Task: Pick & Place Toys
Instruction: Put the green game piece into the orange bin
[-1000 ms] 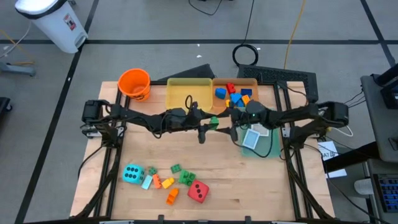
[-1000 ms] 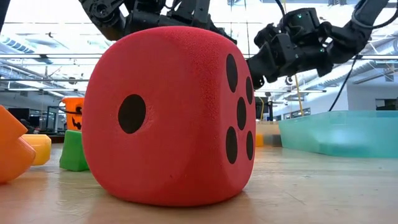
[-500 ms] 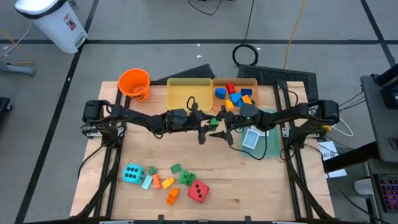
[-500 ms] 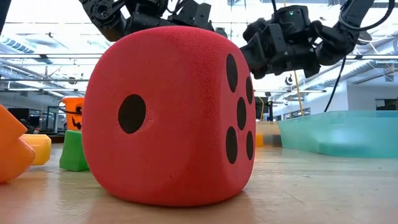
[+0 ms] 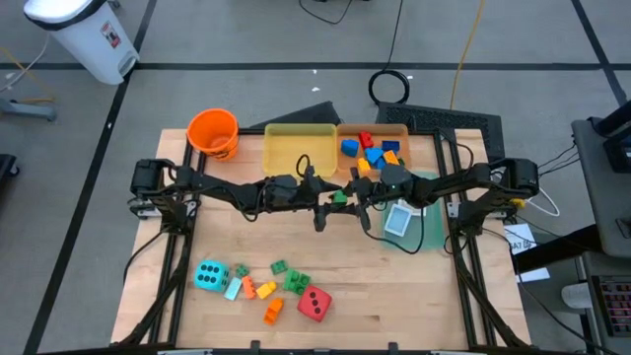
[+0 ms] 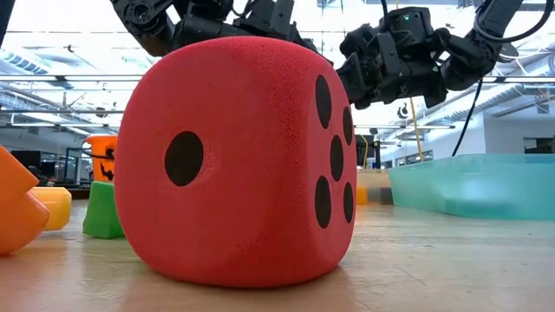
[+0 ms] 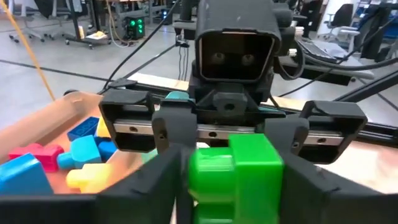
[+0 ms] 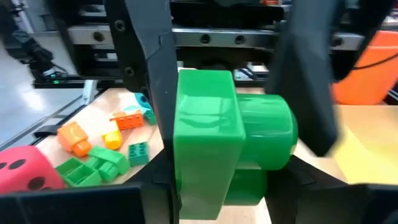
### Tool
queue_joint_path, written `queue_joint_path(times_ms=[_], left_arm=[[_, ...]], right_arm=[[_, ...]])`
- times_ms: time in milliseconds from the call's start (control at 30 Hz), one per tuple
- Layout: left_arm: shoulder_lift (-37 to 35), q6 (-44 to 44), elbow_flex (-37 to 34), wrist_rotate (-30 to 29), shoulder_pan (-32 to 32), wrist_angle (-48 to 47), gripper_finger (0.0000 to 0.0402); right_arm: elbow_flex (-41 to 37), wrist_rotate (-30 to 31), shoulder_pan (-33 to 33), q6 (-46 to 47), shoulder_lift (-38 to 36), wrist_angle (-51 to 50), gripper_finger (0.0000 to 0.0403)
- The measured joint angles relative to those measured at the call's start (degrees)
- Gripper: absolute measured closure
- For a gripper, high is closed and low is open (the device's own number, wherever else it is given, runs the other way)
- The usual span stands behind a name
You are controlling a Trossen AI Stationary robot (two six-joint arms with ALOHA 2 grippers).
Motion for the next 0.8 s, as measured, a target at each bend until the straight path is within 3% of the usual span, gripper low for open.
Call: queue_joint_path(times_ms=[133,300,467,633,800], left_arm=[[-0.8,-0.9,0.0,-0.4,-0.3,-2.3,0.01],[-8.8,-2.3,0.0,-2.9,-0.1,-10.5,0.0045],[-13.5,-2.3,0.0,-6.1,-0.1,-19.2,0.0026],[-12.3,-2.8,0.0,-6.1,-0.1,-20.5,0.0024],[-9.5,-5.0,0.0,-6.8,-0.1,-20.8,0.0023]], right_arm=[[0.0,-0.6,-1.4,0.2,-0.4,-3.3,0.0276],[-0.1,3.1,-5.6,0.1,-5.4,-14.0,0.0276],[-0.4,15.4,-10.9,-2.8,-12.5,-26.0,0.0276],[-4.5,29.7,-18.0,-3.4,-15.4,-29.2,0.0276],[-8.2,33.0,-26.2,-0.5,-15.6,-29.3,0.0276]])
